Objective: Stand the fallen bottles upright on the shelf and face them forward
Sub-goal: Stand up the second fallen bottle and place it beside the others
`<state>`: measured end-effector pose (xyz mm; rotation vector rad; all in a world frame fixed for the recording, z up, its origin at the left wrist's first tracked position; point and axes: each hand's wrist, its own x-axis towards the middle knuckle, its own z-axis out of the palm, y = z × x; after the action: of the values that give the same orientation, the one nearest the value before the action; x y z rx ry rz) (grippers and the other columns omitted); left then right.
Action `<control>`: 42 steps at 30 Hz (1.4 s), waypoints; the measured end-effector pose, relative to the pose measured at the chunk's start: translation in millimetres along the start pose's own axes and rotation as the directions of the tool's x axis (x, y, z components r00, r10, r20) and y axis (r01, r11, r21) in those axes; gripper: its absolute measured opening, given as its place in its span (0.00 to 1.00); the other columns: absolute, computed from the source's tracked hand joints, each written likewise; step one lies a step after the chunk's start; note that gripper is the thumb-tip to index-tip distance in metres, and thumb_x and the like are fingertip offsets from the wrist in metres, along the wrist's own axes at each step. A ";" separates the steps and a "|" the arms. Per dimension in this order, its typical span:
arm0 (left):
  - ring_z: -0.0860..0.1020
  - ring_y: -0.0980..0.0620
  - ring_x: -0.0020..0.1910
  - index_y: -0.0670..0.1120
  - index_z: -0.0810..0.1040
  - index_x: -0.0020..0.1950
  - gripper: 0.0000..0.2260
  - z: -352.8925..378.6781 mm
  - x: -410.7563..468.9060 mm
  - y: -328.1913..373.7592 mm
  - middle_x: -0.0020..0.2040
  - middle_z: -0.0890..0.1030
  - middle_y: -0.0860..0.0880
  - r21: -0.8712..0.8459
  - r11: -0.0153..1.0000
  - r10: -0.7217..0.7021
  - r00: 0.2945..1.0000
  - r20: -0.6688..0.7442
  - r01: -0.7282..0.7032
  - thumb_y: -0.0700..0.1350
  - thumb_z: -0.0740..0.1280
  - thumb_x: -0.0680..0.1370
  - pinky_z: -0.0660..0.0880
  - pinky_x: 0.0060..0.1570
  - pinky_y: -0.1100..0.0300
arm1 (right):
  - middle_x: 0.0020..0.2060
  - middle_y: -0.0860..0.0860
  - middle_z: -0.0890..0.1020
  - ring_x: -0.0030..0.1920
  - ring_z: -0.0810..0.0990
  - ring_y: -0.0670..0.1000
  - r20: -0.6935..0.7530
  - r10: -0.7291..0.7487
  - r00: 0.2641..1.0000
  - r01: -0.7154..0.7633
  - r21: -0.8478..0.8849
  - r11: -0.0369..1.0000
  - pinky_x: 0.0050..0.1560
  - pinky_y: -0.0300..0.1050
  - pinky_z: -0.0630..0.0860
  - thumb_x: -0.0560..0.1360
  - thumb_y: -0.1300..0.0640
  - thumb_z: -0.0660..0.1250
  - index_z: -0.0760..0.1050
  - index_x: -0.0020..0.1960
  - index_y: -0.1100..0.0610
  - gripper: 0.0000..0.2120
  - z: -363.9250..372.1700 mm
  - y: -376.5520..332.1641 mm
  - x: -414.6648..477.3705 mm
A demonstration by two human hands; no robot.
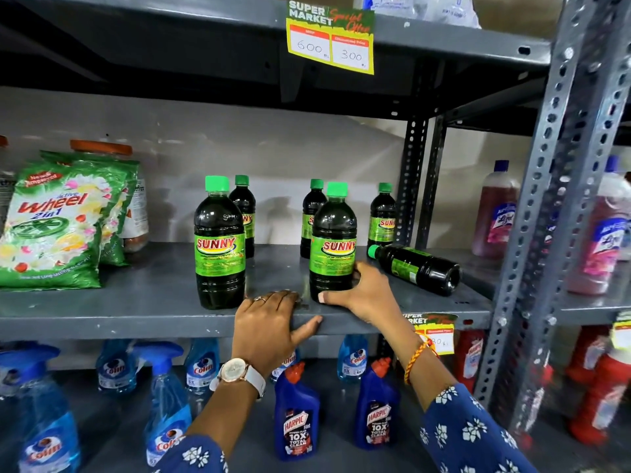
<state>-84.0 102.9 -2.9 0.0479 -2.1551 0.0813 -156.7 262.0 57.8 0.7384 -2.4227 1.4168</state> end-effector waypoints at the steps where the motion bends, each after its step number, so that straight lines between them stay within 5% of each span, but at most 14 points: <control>1: 0.82 0.47 0.39 0.47 0.82 0.46 0.25 -0.3 0.0 0.0 0.42 0.85 0.48 -0.003 1.000 -0.001 1.000 0.002 0.001 0.66 0.57 0.73 0.73 0.38 0.56 | 0.46 0.48 0.83 0.41 0.78 0.42 0.002 -0.001 1.000 0.001 -0.003 1.000 0.35 0.24 0.67 0.53 0.50 0.79 0.73 0.43 0.47 0.22 -0.8 0.3 -1.2; 7: 0.82 0.47 0.40 0.46 0.82 0.46 0.24 -2.5 0.8 0.7 0.43 0.85 0.48 -0.021 1.000 -0.007 1.000 0.019 0.007 0.65 0.59 0.72 0.72 0.38 0.56 | 0.40 0.44 0.81 0.42 0.79 0.43 -0.001 -0.010 1.000 0.010 -0.005 1.000 0.41 0.34 0.71 0.52 0.48 0.79 0.72 0.38 0.44 0.19 -4.2 0.1 -8.3; 10: 0.82 0.47 0.40 0.46 0.82 0.46 0.24 -4.5 0.5 2.1 0.42 0.85 0.47 -0.016 1.000 -0.004 1.000 0.021 0.004 0.65 0.59 0.72 0.73 0.38 0.56 | 0.39 0.43 0.80 0.39 0.77 0.39 0.003 -0.021 1.000 0.021 0.011 1.000 0.36 0.26 0.68 0.53 0.49 0.79 0.72 0.38 0.44 0.19 -5.2 0.5 -9.9; 26: 0.82 0.46 0.40 0.44 0.82 0.48 0.25 -12.1 0.9 5.9 0.44 0.85 0.46 -0.009 1.000 0.004 0.995 0.096 -0.004 0.64 0.58 0.72 0.74 0.37 0.56 | 0.51 0.52 0.83 0.50 0.80 0.48 0.016 -0.054 0.998 0.053 0.041 0.998 0.47 0.36 0.73 0.57 0.50 0.79 0.75 0.54 0.54 0.28 -5.0 -0.6 -17.8; 29: 0.81 0.43 0.50 0.41 0.79 0.57 0.29 -15.6 -3.0 9.8 0.54 0.82 0.42 -0.111 0.993 -0.039 0.998 0.056 0.045 0.64 0.58 0.73 0.76 0.47 0.51 | 0.61 0.55 0.77 0.60 0.75 0.53 0.082 -0.022 0.996 0.021 0.020 1.000 0.56 0.44 0.73 0.56 0.42 0.77 0.68 0.63 0.58 0.41 -18.5 2.2 -17.2; 32: 0.76 0.43 0.59 0.39 0.75 0.62 0.27 -15.2 -9.0 33.1 0.62 0.78 0.41 -0.225 0.974 0.007 0.997 -0.077 -0.024 0.59 0.58 0.76 0.73 0.58 0.49 | 0.66 0.58 0.72 0.62 0.73 0.54 -0.035 -0.030 0.999 0.032 0.056 0.998 0.57 0.41 0.70 0.61 0.38 0.73 0.62 0.69 0.61 0.45 -55.9 8.1 -3.7; 35: 0.77 0.48 0.57 0.43 0.77 0.60 0.21 -12.2 4.0 83.3 0.60 0.79 0.45 -0.251 0.937 0.234 0.970 -0.070 -0.244 0.56 0.57 0.78 0.73 0.55 0.56 | 0.57 0.59 0.79 0.55 0.78 0.56 -0.229 -0.064 0.971 0.036 -0.126 0.991 0.56 0.40 0.71 0.66 0.47 0.72 0.73 0.60 0.61 0.28 -99.3 21.8 26.5; 37: 0.80 0.48 0.54 0.44 0.78 0.58 0.20 -9.2 22.6 114.0 0.58 0.81 0.46 -0.266 0.922 0.294 0.956 0.015 -0.280 0.55 0.56 0.78 0.75 0.51 0.58 | 0.51 0.60 0.81 0.51 0.79 0.59 -0.215 -0.034 0.976 -0.036 -0.314 0.949 0.55 0.49 0.76 0.67 0.47 0.71 0.76 0.53 0.60 0.21 -115.4 32.8 46.7; 42: 0.78 0.45 0.50 0.48 0.75 0.56 0.19 12.2 57.9 141.5 0.55 0.80 0.48 -0.198 0.972 0.165 0.965 0.206 -0.124 0.57 0.50 0.81 0.74 0.43 0.54 | 0.57 0.60 0.76 0.59 0.73 0.62 -0.133 0.094 0.987 -0.161 -0.694 0.702 0.60 0.56 0.71 0.64 0.36 0.68 0.72 0.58 0.60 0.34 -118.3 57.9 66.8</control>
<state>-135.5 242.9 33.0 -0.2188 -2.3778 -0.0406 -249.6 367.2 103.6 0.3031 -2.6709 0.4211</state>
